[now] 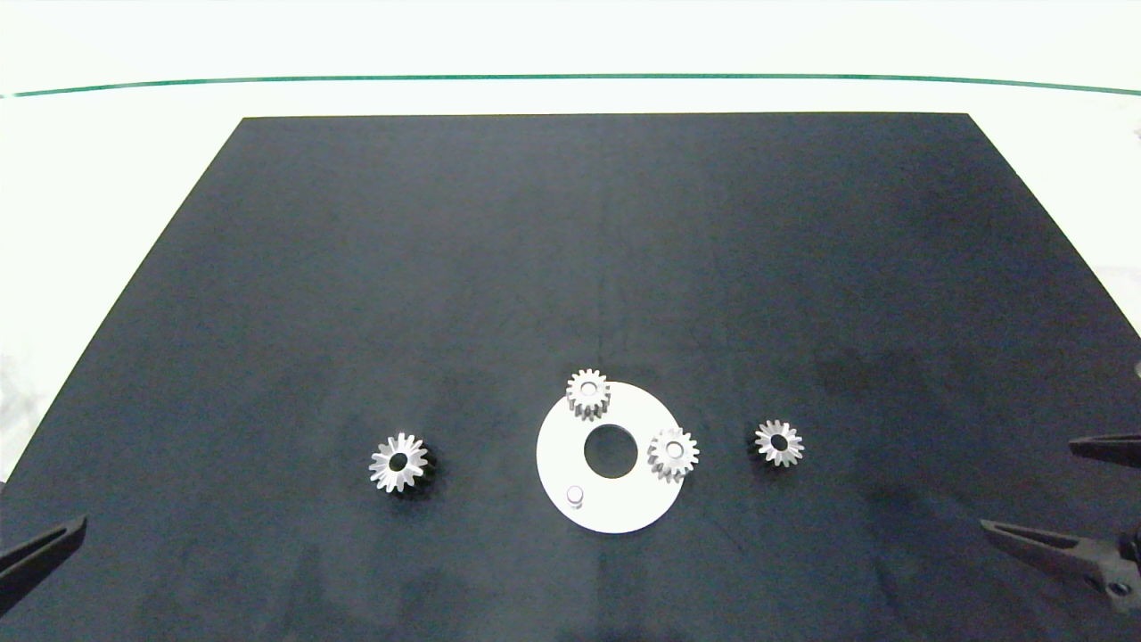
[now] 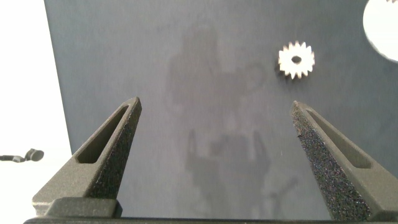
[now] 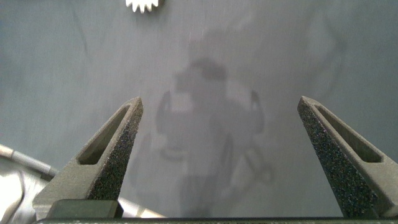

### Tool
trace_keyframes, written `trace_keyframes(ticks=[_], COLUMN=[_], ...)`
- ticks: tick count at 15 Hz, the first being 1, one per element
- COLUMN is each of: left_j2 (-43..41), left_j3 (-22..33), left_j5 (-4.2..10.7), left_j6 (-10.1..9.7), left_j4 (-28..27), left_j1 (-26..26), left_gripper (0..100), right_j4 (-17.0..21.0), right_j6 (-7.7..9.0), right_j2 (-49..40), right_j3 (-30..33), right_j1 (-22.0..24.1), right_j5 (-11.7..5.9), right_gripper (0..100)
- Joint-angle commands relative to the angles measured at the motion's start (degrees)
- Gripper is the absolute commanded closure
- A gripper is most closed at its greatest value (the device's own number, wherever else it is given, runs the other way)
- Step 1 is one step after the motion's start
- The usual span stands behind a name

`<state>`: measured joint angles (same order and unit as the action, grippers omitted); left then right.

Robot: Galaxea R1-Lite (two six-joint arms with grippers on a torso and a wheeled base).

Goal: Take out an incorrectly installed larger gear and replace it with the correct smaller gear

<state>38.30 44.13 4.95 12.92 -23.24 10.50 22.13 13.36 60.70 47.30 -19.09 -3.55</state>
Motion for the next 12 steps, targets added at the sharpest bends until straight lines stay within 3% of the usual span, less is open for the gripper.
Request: trace_keyframes(ticks=[1,7,12], left_j2=[-5.61,-9.91,-11.14], left_j3=[-0.01,-0.45,-0.45], left_j5=[0.06,0.06,0.06], left_j6=[-0.09,-0.44,-0.97], left_j4=[-3.66,-7.0,-7.53], left_j1=[-0.04,0.14,-0.04], left_gripper=[0,0,0], right_j4=[-7.18,-18.79,-21.77], right_j6=[0.17,0.0,0.0], right_j2=[8.3,19.28,25.08], right_j3=[-0.1,-0.1,0.07], right_j1=[-2.0,-9.12,-12.81], right_j5=[0.12,-1.2,-1.99], right_gripper=[0,0,0])
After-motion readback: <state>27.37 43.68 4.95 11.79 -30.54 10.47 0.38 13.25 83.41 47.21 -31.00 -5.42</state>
